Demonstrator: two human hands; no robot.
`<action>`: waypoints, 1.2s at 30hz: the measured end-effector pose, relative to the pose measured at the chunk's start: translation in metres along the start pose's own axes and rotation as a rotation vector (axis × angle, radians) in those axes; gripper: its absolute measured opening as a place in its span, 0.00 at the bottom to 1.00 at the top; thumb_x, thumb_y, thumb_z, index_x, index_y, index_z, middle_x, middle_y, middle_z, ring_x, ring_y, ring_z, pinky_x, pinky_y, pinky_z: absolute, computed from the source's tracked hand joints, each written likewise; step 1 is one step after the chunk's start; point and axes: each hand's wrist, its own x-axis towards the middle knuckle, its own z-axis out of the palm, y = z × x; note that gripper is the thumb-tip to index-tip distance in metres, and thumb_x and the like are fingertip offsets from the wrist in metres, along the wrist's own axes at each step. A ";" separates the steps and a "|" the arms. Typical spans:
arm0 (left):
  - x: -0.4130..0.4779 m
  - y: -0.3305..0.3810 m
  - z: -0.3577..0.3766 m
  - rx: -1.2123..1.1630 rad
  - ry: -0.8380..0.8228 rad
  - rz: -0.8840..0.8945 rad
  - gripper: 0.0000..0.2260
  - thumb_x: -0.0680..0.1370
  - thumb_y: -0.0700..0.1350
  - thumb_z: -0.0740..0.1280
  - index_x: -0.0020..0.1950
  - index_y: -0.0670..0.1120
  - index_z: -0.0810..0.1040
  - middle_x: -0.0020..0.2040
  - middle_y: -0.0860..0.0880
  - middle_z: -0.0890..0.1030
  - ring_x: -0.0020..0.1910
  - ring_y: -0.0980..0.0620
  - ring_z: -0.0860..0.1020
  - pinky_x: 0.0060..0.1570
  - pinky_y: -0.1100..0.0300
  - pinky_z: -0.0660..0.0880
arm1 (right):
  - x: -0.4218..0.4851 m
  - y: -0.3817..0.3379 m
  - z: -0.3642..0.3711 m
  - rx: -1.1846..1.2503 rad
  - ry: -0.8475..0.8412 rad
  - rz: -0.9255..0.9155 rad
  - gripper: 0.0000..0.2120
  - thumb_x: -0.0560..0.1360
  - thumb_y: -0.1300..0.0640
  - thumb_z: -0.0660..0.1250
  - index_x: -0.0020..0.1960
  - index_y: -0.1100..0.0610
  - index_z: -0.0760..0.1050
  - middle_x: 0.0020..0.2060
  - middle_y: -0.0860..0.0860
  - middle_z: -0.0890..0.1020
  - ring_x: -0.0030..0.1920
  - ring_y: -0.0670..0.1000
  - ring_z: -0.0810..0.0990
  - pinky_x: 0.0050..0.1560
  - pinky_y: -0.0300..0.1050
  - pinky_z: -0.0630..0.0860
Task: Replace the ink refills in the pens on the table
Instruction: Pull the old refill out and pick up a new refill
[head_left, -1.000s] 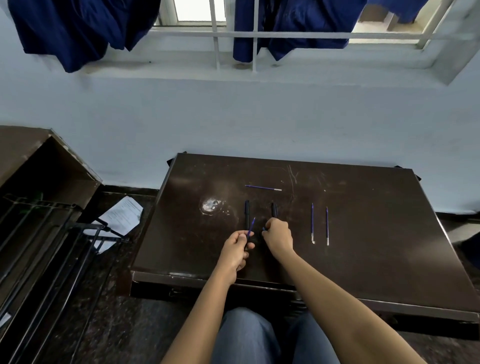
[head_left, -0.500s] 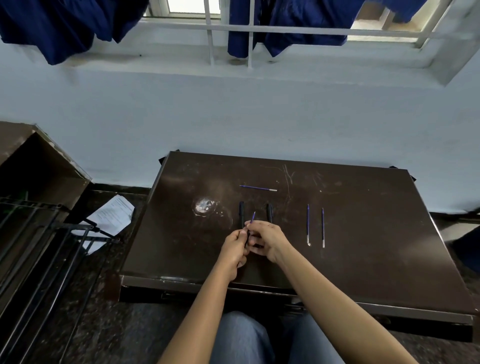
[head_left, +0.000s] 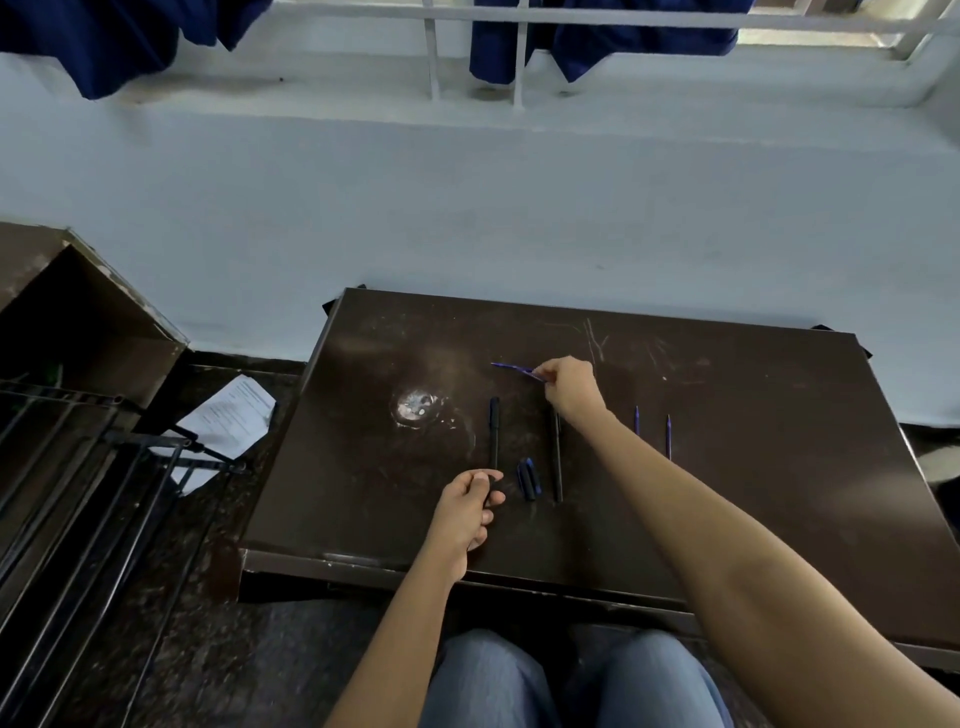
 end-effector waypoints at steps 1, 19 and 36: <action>0.001 -0.001 0.000 -0.002 -0.001 0.002 0.11 0.83 0.46 0.57 0.55 0.46 0.78 0.39 0.49 0.76 0.27 0.59 0.66 0.22 0.68 0.59 | 0.004 0.001 0.003 -0.064 0.007 -0.023 0.19 0.76 0.69 0.60 0.61 0.55 0.80 0.59 0.56 0.81 0.58 0.58 0.80 0.62 0.51 0.76; 0.027 0.013 0.007 -0.087 0.014 -0.031 0.10 0.83 0.45 0.57 0.53 0.47 0.78 0.36 0.50 0.76 0.26 0.59 0.66 0.20 0.69 0.60 | 0.038 -0.005 0.033 -0.163 0.097 -0.121 0.12 0.75 0.64 0.64 0.54 0.52 0.80 0.51 0.56 0.83 0.53 0.57 0.80 0.55 0.56 0.78; 0.019 0.012 0.015 -0.051 -0.029 -0.046 0.10 0.83 0.45 0.57 0.56 0.46 0.78 0.37 0.49 0.76 0.27 0.59 0.66 0.21 0.68 0.60 | 0.051 0.001 0.022 -0.526 0.089 -0.263 0.14 0.80 0.60 0.60 0.64 0.54 0.76 0.59 0.55 0.80 0.61 0.57 0.72 0.60 0.52 0.69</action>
